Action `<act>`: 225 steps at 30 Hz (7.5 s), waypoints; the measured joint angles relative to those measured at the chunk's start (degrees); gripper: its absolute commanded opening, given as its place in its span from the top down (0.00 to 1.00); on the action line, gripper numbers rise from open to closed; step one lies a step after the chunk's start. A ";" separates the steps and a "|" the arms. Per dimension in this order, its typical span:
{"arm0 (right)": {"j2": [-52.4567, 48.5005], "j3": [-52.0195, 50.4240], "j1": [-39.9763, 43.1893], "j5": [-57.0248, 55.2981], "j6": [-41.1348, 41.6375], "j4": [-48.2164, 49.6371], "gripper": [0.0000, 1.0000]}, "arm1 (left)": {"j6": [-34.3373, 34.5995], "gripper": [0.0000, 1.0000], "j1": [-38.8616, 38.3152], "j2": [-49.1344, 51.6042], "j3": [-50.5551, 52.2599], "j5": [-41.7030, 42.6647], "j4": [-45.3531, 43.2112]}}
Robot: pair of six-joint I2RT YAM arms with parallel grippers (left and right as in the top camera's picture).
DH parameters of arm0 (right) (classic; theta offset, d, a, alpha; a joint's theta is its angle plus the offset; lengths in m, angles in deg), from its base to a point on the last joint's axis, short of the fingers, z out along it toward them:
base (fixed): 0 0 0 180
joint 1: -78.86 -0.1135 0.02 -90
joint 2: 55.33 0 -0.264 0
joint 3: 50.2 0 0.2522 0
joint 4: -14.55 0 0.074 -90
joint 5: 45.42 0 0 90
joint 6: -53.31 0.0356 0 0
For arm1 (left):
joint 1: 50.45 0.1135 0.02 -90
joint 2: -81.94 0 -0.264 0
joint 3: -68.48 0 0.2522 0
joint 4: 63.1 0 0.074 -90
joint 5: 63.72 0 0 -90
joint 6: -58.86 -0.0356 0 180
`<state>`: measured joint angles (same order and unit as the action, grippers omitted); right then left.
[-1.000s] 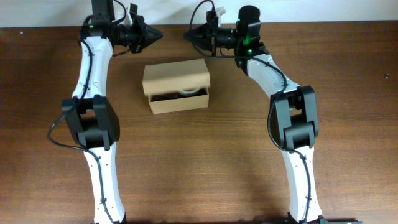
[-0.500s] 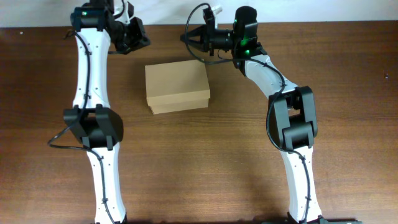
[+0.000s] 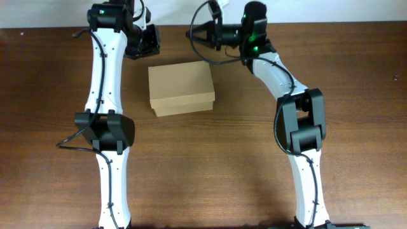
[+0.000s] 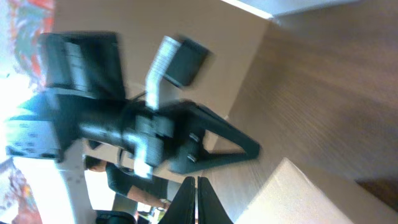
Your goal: Pack container
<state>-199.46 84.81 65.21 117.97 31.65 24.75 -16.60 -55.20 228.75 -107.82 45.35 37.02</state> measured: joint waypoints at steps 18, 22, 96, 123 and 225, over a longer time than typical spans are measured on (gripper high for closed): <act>-0.09 12.15 2.16 0.90 3.69 -1.20 0.96 | -2.29 0.98 -4.70 0.00 -0.07 -4.50 9.86; -0.52 13.81 2.16 -1.62 15.80 11.80 0.96 | -2.58 0.98 -4.55 0.00 -0.28 -4.59 9.18; -0.57 52.81 11.61 -42.80 -41.75 -107.03 0.96 | -2.82 0.98 -4.50 0.00 -0.55 -4.61 5.44; 11.87 48.04 -6.10 -64.74 -60.67 -120.91 0.96 | -6.34 0.98 -10.91 -17.16 -7.43 -24.09 10.14; 33.24 50.69 7.34 -73.96 -62.27 -111.32 0.01 | -10.25 0.00 12.87 -29.57 10.62 -30.10 -4.83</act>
<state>-166.22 135.50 72.55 44.00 -30.62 -86.57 -26.85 -42.33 199.17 -97.20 15.25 32.19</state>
